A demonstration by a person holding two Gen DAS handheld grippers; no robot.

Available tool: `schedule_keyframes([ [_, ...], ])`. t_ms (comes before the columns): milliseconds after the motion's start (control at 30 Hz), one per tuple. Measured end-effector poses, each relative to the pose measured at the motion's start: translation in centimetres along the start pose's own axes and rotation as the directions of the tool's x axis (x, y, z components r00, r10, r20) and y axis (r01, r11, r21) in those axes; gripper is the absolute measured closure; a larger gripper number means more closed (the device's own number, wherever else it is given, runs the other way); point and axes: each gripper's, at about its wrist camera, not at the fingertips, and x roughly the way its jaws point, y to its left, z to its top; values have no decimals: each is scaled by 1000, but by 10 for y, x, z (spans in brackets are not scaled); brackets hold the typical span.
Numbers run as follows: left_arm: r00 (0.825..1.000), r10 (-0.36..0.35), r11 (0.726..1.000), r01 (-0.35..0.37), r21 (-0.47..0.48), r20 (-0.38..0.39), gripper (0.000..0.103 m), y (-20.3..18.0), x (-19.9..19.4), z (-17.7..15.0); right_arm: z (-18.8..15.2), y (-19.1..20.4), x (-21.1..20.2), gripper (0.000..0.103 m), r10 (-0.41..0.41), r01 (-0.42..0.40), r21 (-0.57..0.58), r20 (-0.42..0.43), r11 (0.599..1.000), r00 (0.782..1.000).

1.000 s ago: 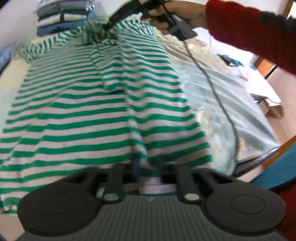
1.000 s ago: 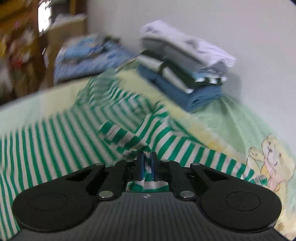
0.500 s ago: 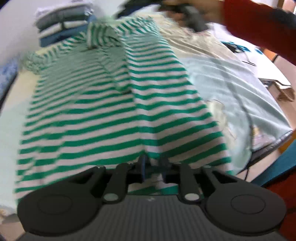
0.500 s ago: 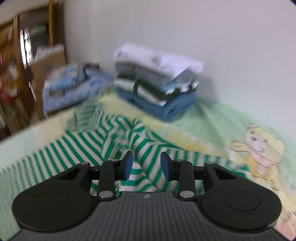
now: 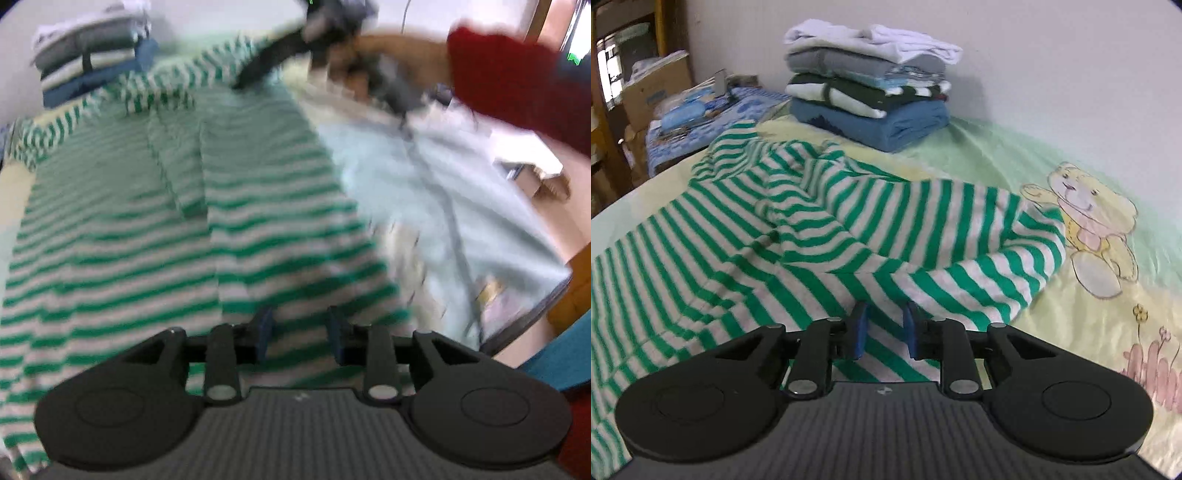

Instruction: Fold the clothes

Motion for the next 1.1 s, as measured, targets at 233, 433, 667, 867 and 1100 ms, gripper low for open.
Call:
schedule_keyframes([
  [233, 1000, 5, 999, -5, -35, 8, 51, -3, -4, -8, 45, -8, 32, 76, -93, 93, 3, 53, 996, 994],
  [433, 1000, 22, 998, -22, -55, 7, 43, -5, -2, -6, 74, 9, 81, 70, -10, 11, -88, 14, 996, 1000],
  [667, 1000, 22, 996, -22, -83, 6, 39, -7, 0, -4, 82, 43, 111, 80, -4, 3, -143, -5, 990, 1000],
  [867, 1000, 9, 996, -8, -86, 6, 35, -5, 0, -5, 79, 26, 95, 98, 38, -37, -10, 73, 999, 997],
  [1100, 1000, -9, 997, 9, -75, 1, 28, -5, 3, -2, 84, -4, 89, 97, 131, -156, 219, 125, 963, 984],
])
